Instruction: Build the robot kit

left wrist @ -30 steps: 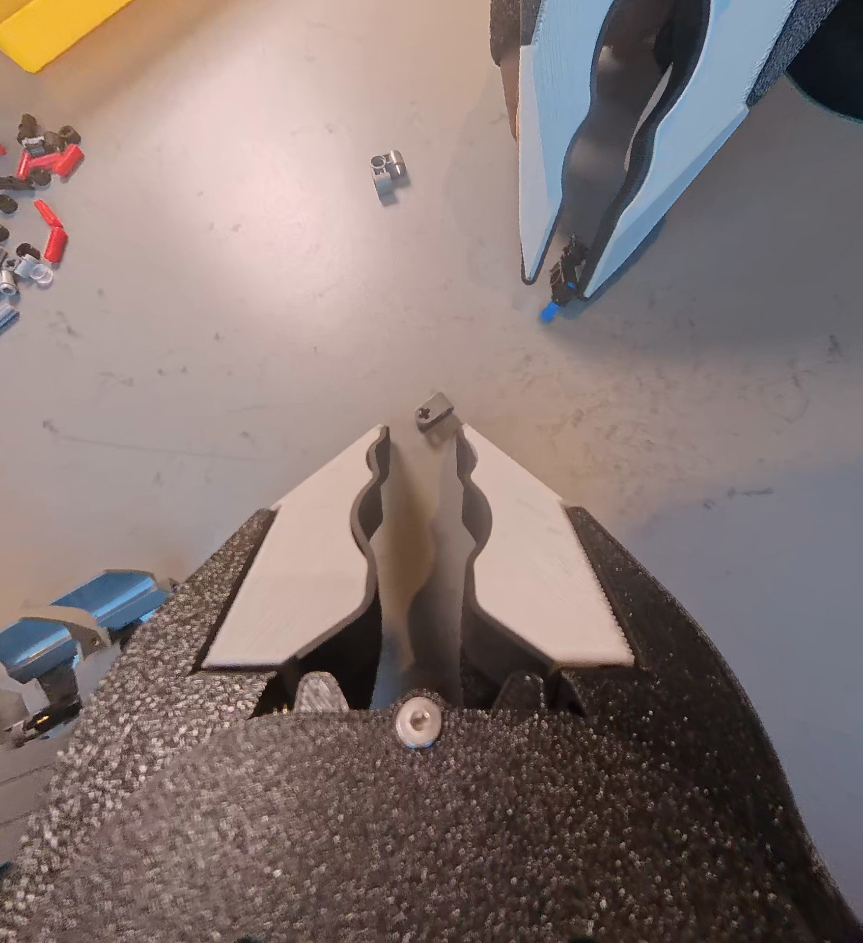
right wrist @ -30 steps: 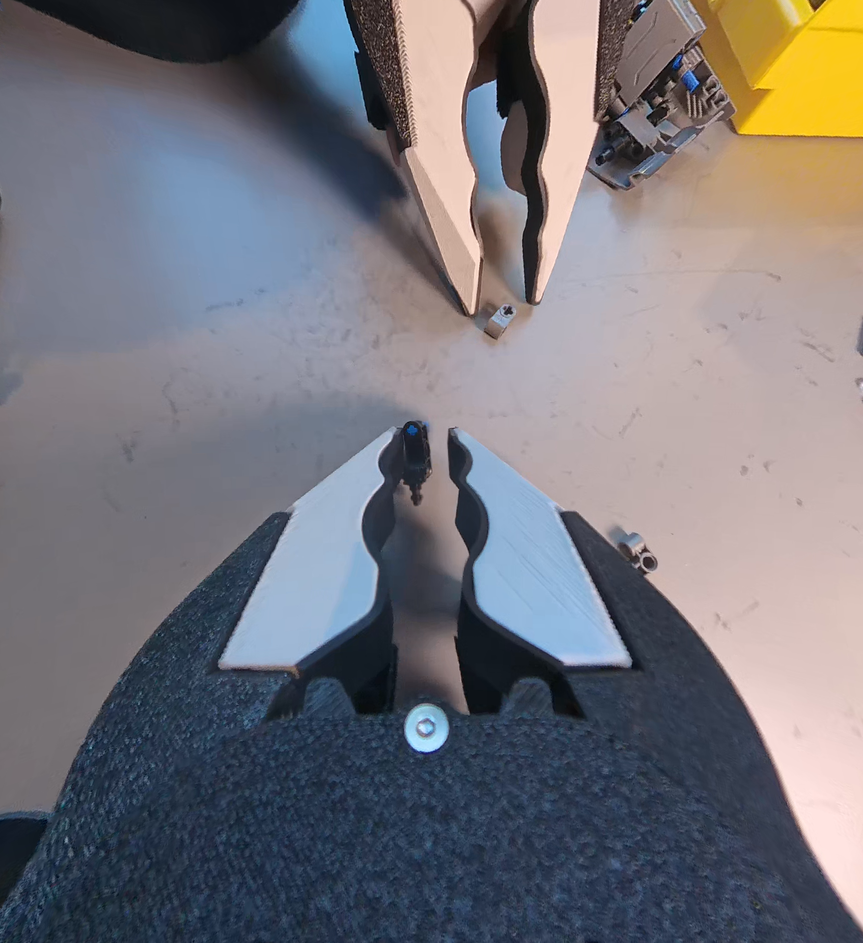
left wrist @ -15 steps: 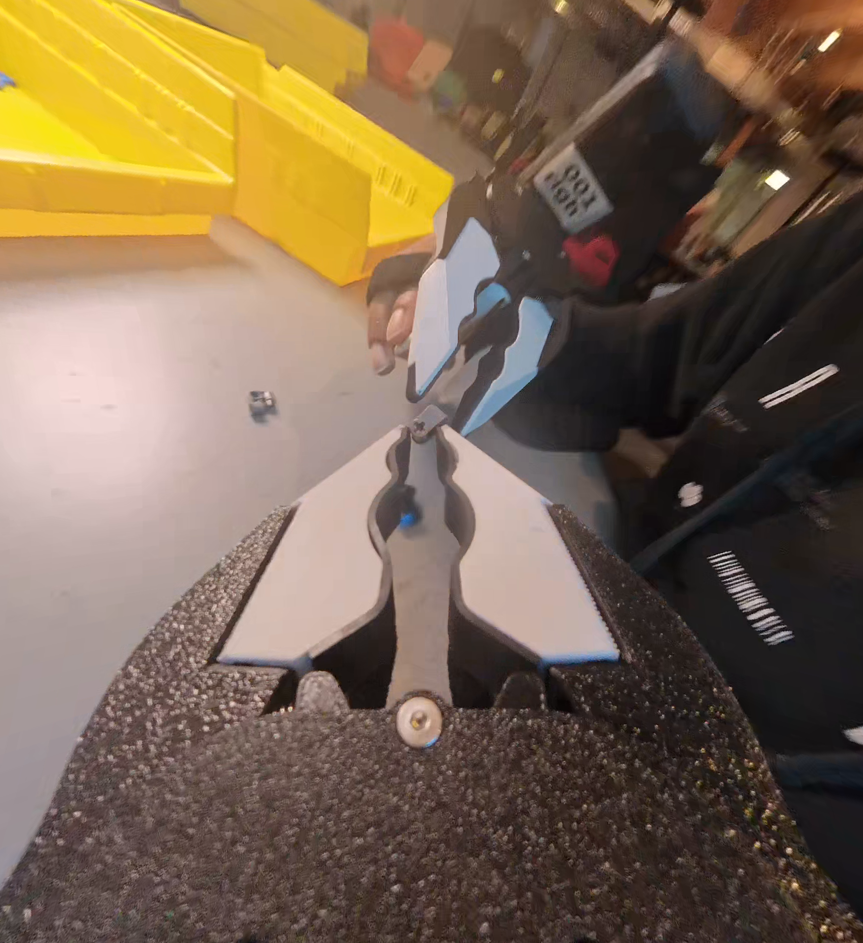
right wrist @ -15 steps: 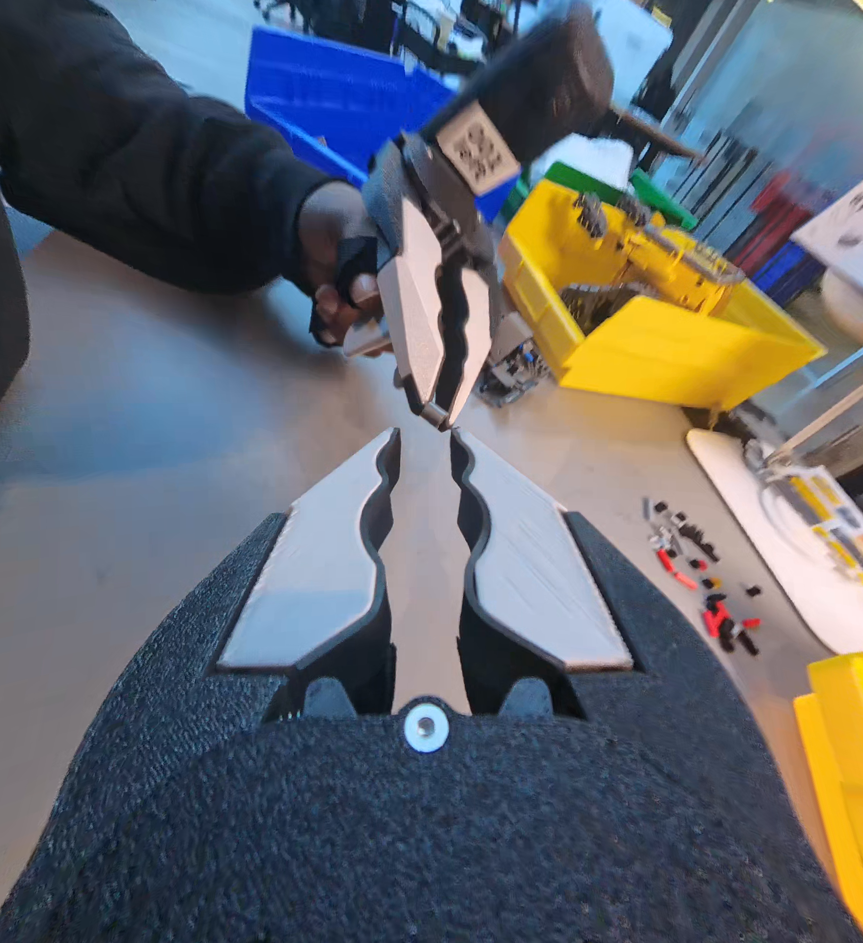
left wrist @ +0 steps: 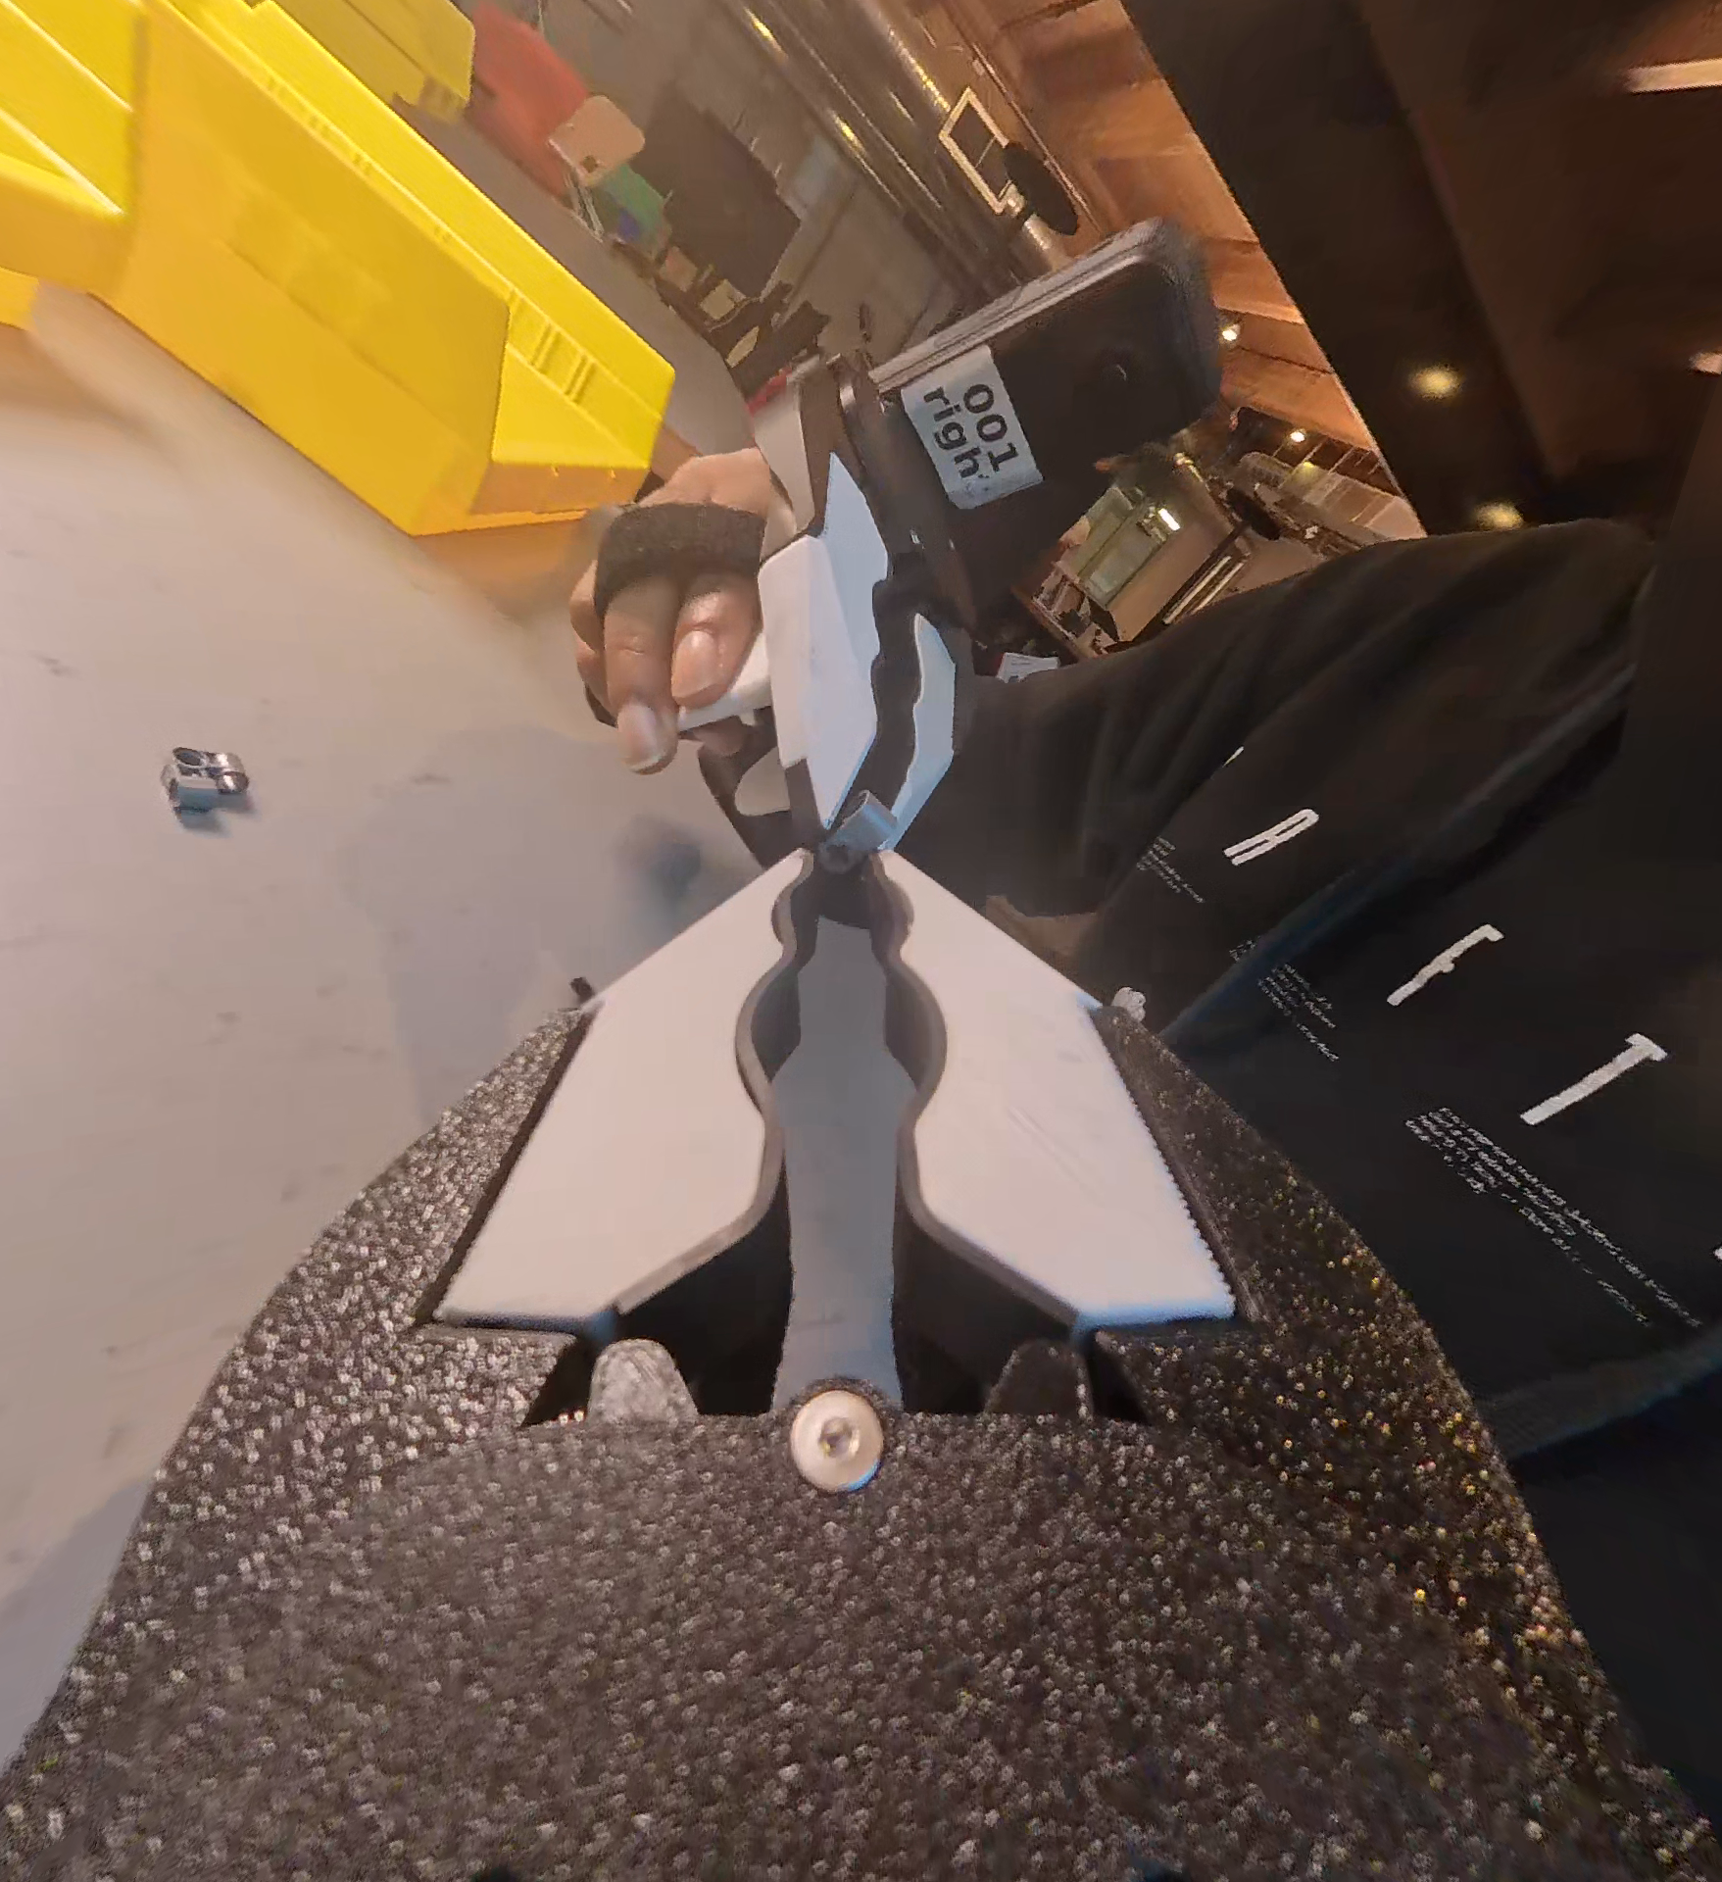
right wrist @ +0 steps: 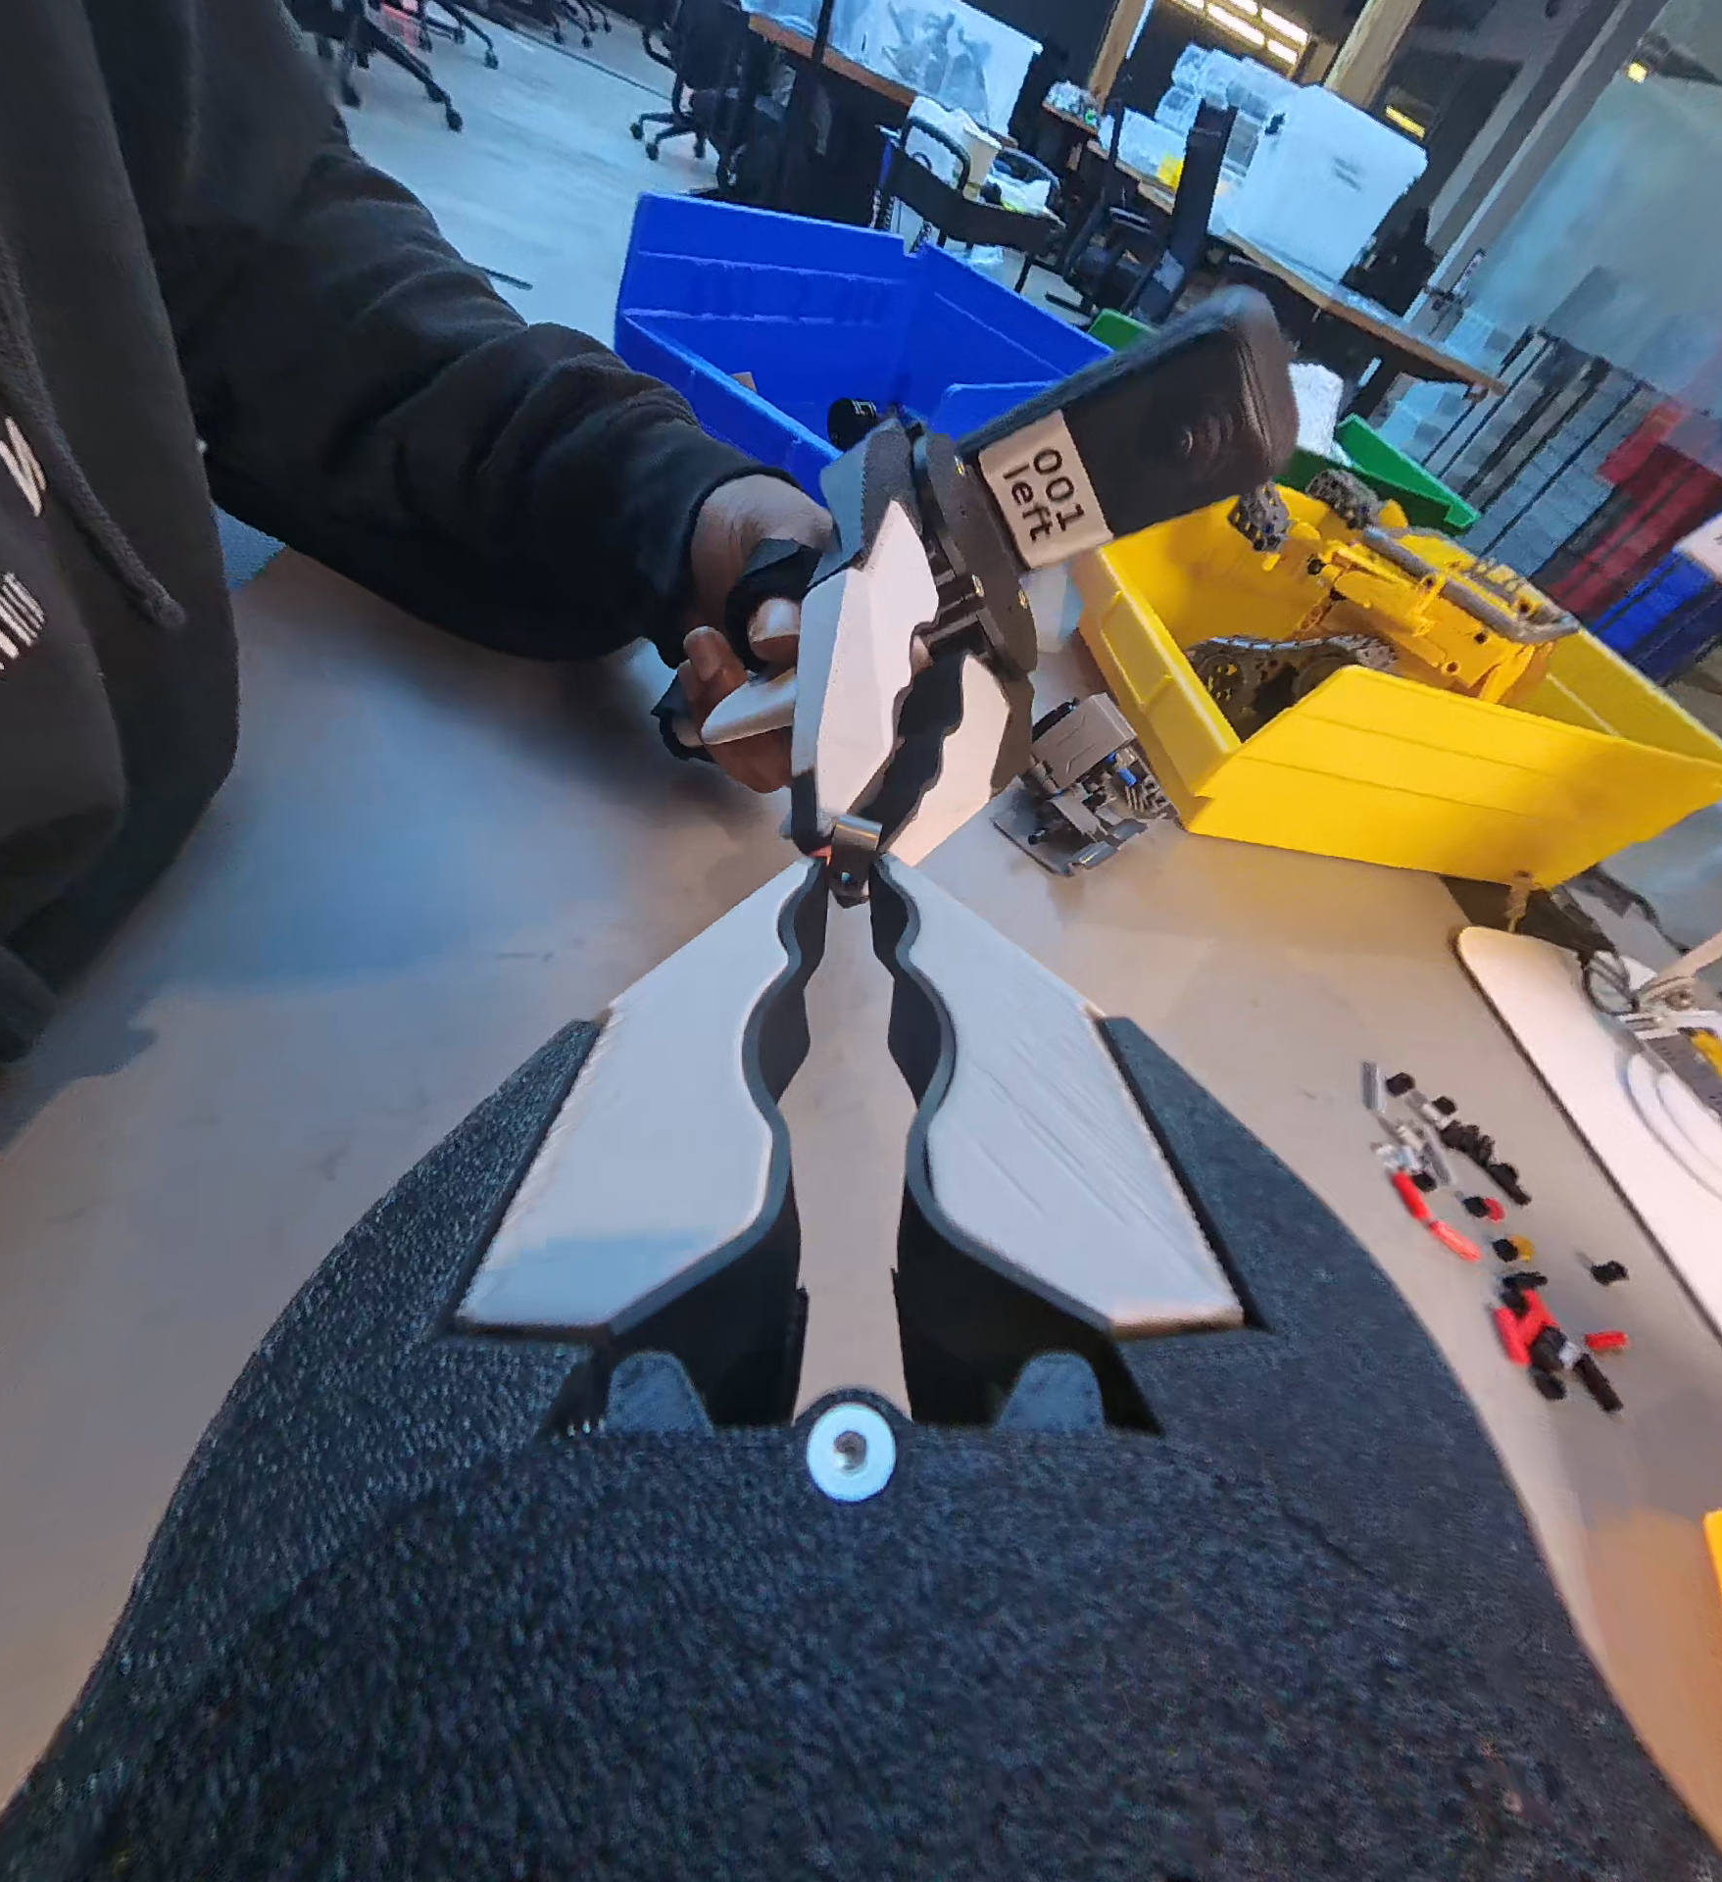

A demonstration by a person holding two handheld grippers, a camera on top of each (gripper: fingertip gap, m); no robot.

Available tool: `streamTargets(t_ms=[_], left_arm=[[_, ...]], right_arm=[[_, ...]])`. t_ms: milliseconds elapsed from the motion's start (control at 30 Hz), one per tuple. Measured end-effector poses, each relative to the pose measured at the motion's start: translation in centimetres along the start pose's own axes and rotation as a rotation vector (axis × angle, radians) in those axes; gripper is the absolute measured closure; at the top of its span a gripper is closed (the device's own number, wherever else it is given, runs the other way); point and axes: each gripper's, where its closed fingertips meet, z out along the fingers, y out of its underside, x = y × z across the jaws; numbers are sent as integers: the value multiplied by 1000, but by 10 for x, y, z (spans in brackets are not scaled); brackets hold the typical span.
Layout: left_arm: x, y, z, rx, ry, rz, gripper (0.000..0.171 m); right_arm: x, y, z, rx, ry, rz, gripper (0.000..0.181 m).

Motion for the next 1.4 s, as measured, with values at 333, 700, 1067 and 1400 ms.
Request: streamTargets(t_ms=[333, 700, 1067, 1400], left_arm=[[-16, -9, -6, -26, -262, 284, 158], [-20, -14, -8, -20, -333, 341, 160], [2, -26, -10, 123, -95, 170, 166], [3, -34, -14, 176, -95, 163, 166]], right_arm=[[20, 6, -3, 65, -33, 394, 174], [15, 11, 6, 14, -25, 372, 174], [9, -10, 0, 175, -137, 501, 172], [19, -20, -1, 260, -106, 564, 169]])
